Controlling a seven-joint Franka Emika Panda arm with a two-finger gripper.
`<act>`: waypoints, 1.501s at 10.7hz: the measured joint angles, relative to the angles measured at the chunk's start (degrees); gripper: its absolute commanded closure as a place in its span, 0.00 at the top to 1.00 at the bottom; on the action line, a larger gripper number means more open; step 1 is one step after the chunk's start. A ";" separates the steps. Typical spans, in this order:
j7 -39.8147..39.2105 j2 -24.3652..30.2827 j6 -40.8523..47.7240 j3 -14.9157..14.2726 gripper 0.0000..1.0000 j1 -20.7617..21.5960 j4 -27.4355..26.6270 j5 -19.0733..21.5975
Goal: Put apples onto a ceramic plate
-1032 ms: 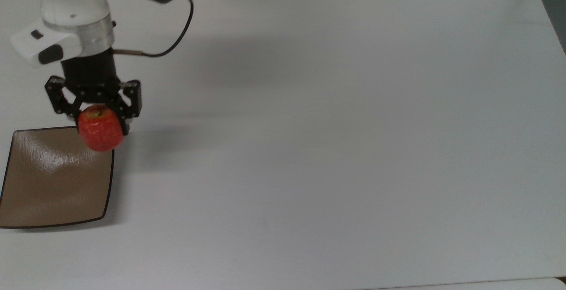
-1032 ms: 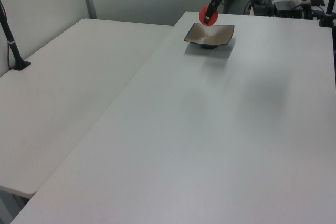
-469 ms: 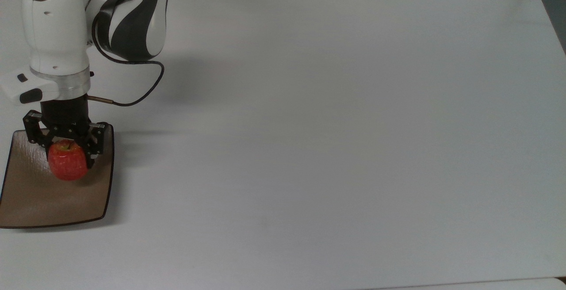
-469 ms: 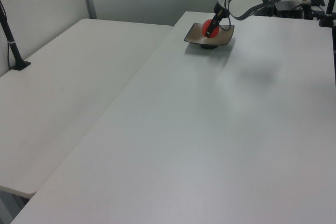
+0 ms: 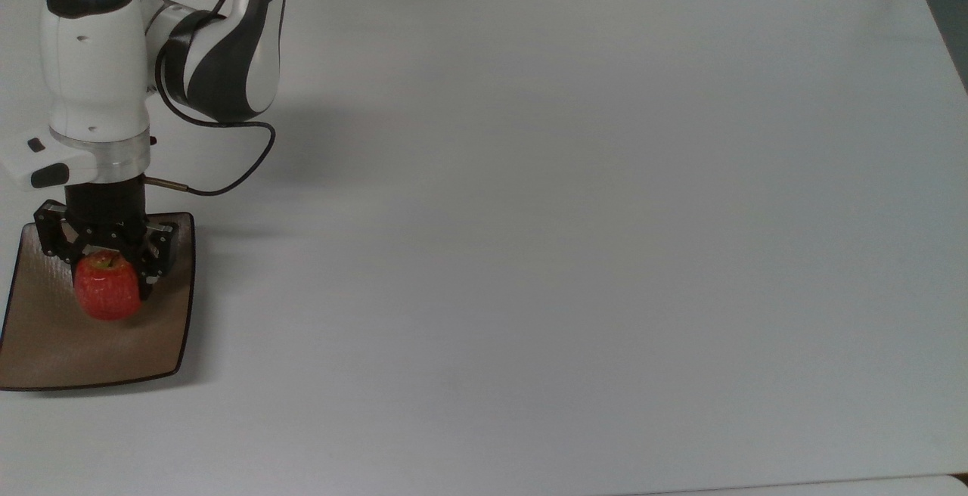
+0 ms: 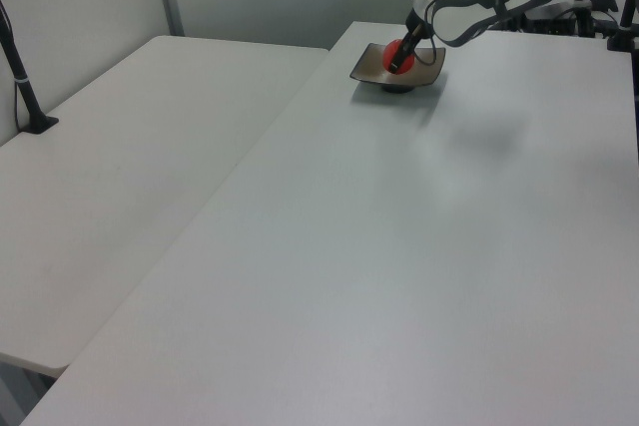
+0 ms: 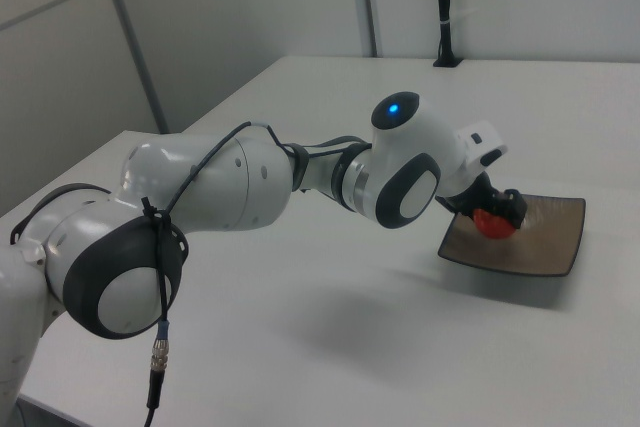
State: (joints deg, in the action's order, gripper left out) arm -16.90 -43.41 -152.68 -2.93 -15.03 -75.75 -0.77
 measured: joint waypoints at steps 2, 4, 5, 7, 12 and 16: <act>0.00 -0.81 -1.16 0.00 1.00 0.01 0.01 0.00; 0.00 -0.86 -1.19 0.00 1.00 0.03 0.17 0.00; 0.00 -0.86 -1.19 0.00 1.00 0.05 0.24 0.00; 0.00 -0.86 -1.19 0.00 1.00 0.07 0.35 0.00; 0.02 3.32 0.26 0.01 1.00 0.23 1.41 0.02; 0.05 17.48 25.56 0.47 1.00 0.73 0.27 0.09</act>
State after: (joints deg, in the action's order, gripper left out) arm -16.85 -25.93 -127.12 -2.45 -14.30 -75.48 -0.68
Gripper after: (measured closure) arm 0.000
